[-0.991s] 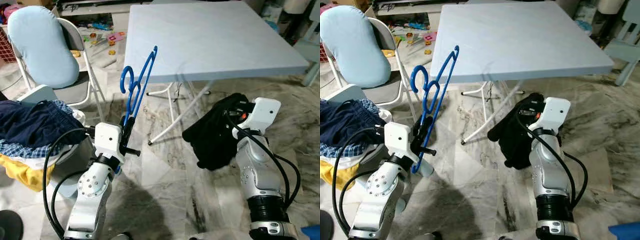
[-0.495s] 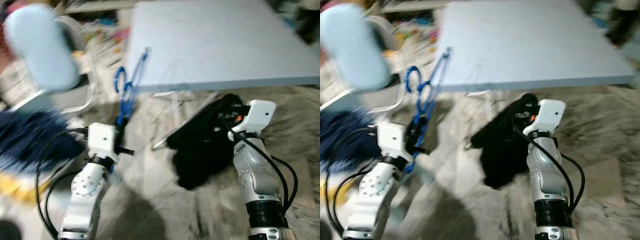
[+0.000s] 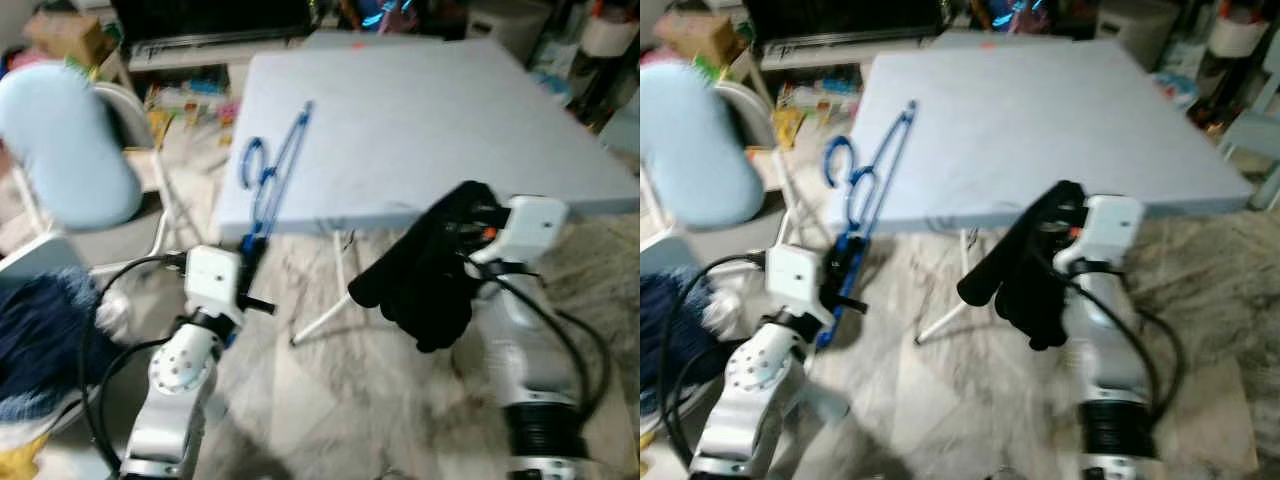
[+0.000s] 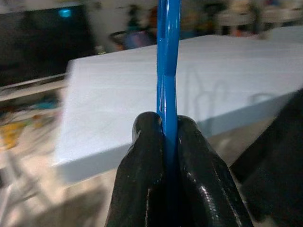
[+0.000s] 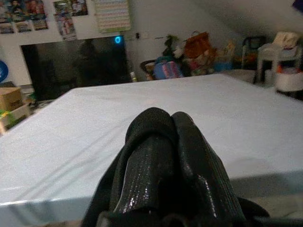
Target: Hang hanger
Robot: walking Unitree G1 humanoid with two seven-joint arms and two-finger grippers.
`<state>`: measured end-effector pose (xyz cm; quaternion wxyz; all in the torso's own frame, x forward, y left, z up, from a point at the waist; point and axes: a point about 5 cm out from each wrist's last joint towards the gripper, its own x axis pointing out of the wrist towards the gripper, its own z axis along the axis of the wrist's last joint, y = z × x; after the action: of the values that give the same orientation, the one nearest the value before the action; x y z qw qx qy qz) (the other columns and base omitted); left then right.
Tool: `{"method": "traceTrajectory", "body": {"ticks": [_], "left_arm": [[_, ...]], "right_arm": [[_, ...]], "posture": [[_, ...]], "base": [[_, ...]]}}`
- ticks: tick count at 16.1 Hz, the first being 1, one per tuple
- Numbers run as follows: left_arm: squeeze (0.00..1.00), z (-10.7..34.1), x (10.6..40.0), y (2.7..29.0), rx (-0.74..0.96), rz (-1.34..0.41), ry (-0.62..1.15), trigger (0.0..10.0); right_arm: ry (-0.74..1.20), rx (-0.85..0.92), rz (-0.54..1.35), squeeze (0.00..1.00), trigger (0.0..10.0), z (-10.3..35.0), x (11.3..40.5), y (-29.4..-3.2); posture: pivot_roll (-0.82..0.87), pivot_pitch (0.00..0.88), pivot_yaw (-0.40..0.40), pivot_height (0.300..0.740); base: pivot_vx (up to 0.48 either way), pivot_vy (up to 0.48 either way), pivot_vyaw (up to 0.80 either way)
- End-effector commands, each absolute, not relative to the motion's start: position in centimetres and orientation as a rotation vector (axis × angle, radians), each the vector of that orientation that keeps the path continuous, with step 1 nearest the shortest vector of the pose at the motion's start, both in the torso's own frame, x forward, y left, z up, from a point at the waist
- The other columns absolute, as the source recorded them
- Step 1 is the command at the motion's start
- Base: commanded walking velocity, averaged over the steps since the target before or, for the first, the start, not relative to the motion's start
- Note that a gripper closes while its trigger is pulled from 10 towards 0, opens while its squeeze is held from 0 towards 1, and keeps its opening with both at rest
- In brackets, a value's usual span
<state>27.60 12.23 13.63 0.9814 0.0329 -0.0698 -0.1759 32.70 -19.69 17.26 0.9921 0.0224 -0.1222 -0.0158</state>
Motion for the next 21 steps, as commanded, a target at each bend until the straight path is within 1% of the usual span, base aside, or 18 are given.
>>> {"method": "traceTrajectory", "body": {"ticks": [1,2,3,4,5,6,7,10,12,13,16,19,20,21], "left_arm": [[0.00,14.3,27.9,12.9,0.090,-0.366,-0.157,10.0],[0.00,14.4,28.1,13.3,0.099,-0.367,-0.153,10.0],[0.00,14.1,28.4,14.0,0.115,-0.359,-0.139,10.0],[0.00,14.0,28.7,14.5,0.122,-0.344,-0.136,10.0],[0.00,14.0,28.7,14.5,0.122,-0.338,-0.136,10.0],[0.00,14.1,28.8,14.8,0.101,-0.287,-0.145,10.0],[0.00,13.8,28.7,14.9,0.083,-0.250,-0.143,10.0],[0.00,13.3,28.8,14.7,0.044,-0.159,-0.147,10.0],[0.00,13.8,29.2,14.6,0.034,-0.128,-0.179,10.0],[0.00,14.4,29.5,14.8,0.026,-0.114,-0.198,10.0],[0.00,14.7,29.5,14.8,0.028,-0.110,-0.199,10.0],[0.00,15.4,28.9,14.3,-0.007,-0.105,-0.215,10.0],[0.00,15.5,28.6,14.4,-0.027,-0.070,-0.231,10.0],[0.00,15.2,28.5,14.3,-0.019,-0.079,-0.220,10.0]], "right_arm": [[-0.279,0.064,-0.010,0.00,0.0,18.6,33.3,-19.5],[-0.276,0.052,-0.033,0.00,0.0,18.7,33.4,-19.9],[-0.233,0.002,0.015,0.00,0.0,18.0,33.3,-19.1],[-0.221,-0.032,0.082,0.00,0.0,17.6,33.1,-18.2],[-0.221,-0.034,0.097,0.00,0.0,17.6,33.0,-18.0],[-0.220,-0.013,0.138,0.00,0.0,17.5,33.2,-17.1],[-0.225,0.011,0.141,0.00,0.0,17.5,33.4,-16.5],[-0.276,0.071,0.100,0.00,0.0,18.0,34.0,-15.4],[-0.275,0.114,0.021,0.00,0.0,17.8,34.3,-15.7],[-0.253,0.141,-0.018,0.00,0.0,17.5,34.6,-16.0],[-0.287,0.126,0.017,0.00,0.0,17.9,34.7,-15.3],[-0.302,0.141,-0.036,0.00,0.0,17.9,33.8,-16.4],[-0.296,0.138,-0.055,0.00,0.0,17.7,33.7,-16.8],[-0.286,0.149,-0.062,0.00,0.0,17.4,33.7,-17.0]], "posture": [[0.04,0.060,0.036,0.740],[0.04,0.051,0.039,0.740],[0.03,0.013,0.048,0.740],[0.03,0.004,0.046,0.740],[0.03,0.004,0.046,0.740],[0.04,0.000,0.035,0.740],[0.05,0.000,0.028,0.740],[0.09,0.000,-0.016,0.740],[0.12,0.000,-0.050,0.740],[0.11,0.000,-0.050,0.740],[0.08,0.000,-0.039,0.740],[0.05,0.014,-0.027,0.740],[0.06,0.024,-0.027,0.740],[0.06,0.025,-0.027,0.740]], "base": [[0.472,0.000,0.00],[0.472,0.000,0.00],[0.458,0.000,0.00],[0.458,0.000,0.00],[0.461,0.000,0.00],[0.472,0.000,0.00],[0.472,0.000,0.00],[0.472,0.000,0.00],[0.472,0.000,0.00],[0.472,0.000,0.00],[0.472,0.000,0.00],[0.461,0.000,0.00],[0.315,0.000,0.00],[0.000,0.000,0.00]]}}
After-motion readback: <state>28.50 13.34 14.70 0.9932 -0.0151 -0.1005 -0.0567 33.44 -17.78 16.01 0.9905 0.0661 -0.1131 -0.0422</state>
